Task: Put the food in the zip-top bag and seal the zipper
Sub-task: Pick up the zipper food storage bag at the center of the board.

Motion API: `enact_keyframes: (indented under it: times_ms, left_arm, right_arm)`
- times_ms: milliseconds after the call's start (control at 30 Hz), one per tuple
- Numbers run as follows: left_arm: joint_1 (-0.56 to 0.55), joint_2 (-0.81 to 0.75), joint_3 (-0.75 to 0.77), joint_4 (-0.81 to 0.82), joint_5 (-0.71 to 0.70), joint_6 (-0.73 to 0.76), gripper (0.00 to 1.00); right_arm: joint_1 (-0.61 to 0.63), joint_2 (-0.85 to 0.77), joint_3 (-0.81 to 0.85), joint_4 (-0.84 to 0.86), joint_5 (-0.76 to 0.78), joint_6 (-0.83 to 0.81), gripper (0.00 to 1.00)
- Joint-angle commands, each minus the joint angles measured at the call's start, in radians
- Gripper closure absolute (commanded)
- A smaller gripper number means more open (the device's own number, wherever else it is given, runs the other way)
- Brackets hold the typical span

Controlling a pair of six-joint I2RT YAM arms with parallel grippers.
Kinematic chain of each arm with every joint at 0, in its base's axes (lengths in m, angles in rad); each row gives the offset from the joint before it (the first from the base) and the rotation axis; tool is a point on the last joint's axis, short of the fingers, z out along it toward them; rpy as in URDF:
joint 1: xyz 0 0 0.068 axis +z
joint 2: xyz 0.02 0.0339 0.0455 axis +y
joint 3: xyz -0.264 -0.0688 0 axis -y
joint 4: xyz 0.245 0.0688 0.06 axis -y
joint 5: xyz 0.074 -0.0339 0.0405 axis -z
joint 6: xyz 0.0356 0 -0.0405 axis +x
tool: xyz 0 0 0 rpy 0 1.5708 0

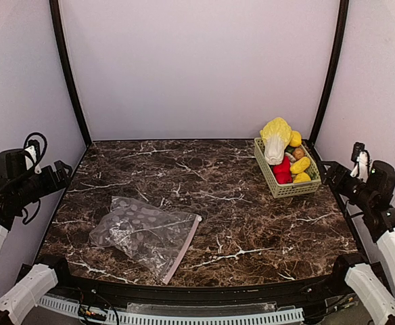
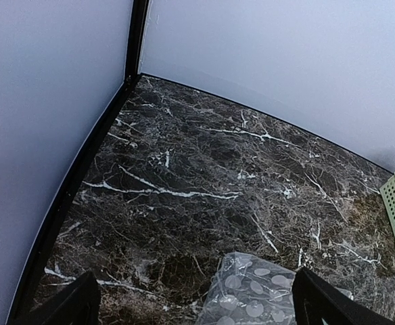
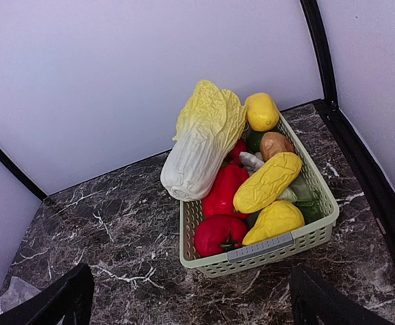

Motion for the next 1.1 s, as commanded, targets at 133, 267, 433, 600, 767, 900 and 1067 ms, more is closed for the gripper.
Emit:
enact_keyframes:
  times_ms: [133,267,433,600,767,900,1067]
  left_arm:
    - [-0.004,-0.061,-0.043,-0.006,0.175,0.034,0.0]
    - [-0.004,-0.04,-0.064,-0.023,0.247,-0.012,0.08]
    - [-0.028,-0.017,-0.19,0.012,0.438,-0.161,0.14]
    - [-0.153,-0.068,-0.283,0.051,0.341,-0.264,0.15]
    - [-0.31,-0.027,-0.341,0.102,0.282,-0.333,0.15]
    - [-0.392,-0.013,-0.332,0.118,0.224,-0.309,0.15]
    - [-0.451,0.037,-0.273,0.125,0.175,-0.223,0.13]
  right_arm:
    - [-0.004,0.031,0.075,-0.107,-0.147,0.008,0.01]
    - [-0.003,0.066,0.111,-0.162,-0.212,0.028,0.01]
    - [0.032,0.113,0.128,-0.223,-0.26,0.044,0.04]
    - [0.162,0.121,0.091,-0.217,-0.189,0.08,0.05]
    - [0.31,0.161,0.07,-0.175,-0.104,0.113,0.05]
    - [0.387,0.192,0.062,-0.145,-0.075,0.124,0.04]
    - [0.449,0.216,0.038,-0.097,-0.069,0.14,0.04]
